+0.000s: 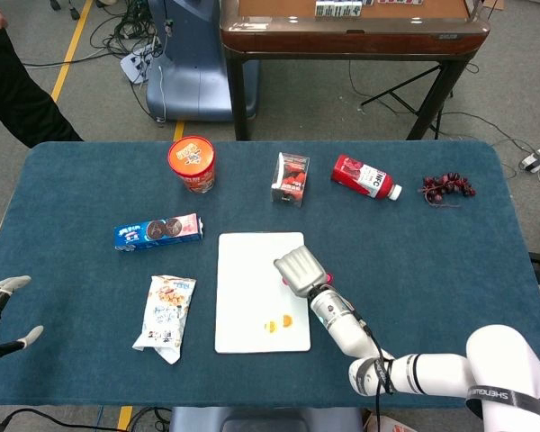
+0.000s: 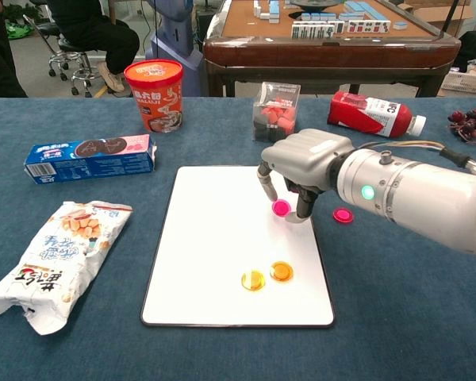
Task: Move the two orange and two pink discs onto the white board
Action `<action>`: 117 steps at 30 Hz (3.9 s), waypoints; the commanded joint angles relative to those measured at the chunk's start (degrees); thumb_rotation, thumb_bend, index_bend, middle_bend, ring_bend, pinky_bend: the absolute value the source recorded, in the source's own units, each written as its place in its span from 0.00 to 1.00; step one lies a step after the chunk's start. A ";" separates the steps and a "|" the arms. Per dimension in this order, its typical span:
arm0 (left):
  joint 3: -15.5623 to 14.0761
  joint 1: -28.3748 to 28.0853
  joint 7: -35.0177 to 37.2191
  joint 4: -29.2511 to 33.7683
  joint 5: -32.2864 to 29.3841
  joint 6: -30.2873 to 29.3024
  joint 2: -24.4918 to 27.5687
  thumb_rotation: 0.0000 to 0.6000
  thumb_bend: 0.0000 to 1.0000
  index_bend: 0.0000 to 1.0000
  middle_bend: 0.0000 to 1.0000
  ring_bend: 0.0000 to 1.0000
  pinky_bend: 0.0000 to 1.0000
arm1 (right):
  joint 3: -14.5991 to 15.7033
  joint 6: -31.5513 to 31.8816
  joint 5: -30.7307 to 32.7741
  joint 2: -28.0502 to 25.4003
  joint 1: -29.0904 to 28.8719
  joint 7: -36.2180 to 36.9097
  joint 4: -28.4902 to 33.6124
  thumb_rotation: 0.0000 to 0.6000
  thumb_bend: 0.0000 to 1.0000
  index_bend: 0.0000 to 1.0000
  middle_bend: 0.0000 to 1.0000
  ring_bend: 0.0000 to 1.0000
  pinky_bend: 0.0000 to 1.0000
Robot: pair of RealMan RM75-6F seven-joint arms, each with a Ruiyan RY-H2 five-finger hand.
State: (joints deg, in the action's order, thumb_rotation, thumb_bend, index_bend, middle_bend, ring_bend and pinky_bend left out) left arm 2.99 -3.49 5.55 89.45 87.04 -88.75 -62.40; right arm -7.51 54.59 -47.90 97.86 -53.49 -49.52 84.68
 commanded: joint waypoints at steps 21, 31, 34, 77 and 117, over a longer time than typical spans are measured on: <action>-0.04 -0.09 -0.12 -0.03 0.13 0.23 -0.08 1.00 0.07 0.28 0.28 0.31 0.53 | 1.05 5.04 -0.02 -5.71 1.23 -1.00 4.85 1.00 0.18 0.32 1.00 1.00 1.00; -0.15 -0.35 -1.16 0.01 0.09 0.77 -0.44 1.00 0.07 0.28 0.28 0.31 0.53 | 2.46 5.03 3.15 -11.00 3.24 -0.25 6.13 1.00 0.18 0.37 1.00 1.00 1.00; -0.17 -0.41 -1.38 0.01 0.09 0.88 -0.53 1.00 0.07 0.28 0.28 0.31 0.53 | 3.14 4.35 3.46 -11.17 3.53 0.13 5.71 1.00 0.18 0.40 1.00 1.00 1.00; -0.17 -0.30 -0.59 -0.01 0.06 0.64 -0.26 1.00 0.07 0.28 0.28 0.31 0.53 | 5.16 -0.24 3.23 -6.78 4.37 4.29 -0.41 1.00 0.20 0.44 1.00 1.00 1.00; -0.19 -0.12 -0.14 0.07 0.38 0.16 -0.08 1.00 0.07 0.28 0.28 0.31 0.53 | 2.27 0.75 -0.44 -2.20 0.73 3.86 3.41 1.00 0.25 0.52 1.00 1.00 1.00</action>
State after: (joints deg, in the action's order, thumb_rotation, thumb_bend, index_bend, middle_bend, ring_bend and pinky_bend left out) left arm 2.80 -3.61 5.41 89.52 87.42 -88.58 -62.47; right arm -5.06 55.43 -48.27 95.36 -52.52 -45.62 88.36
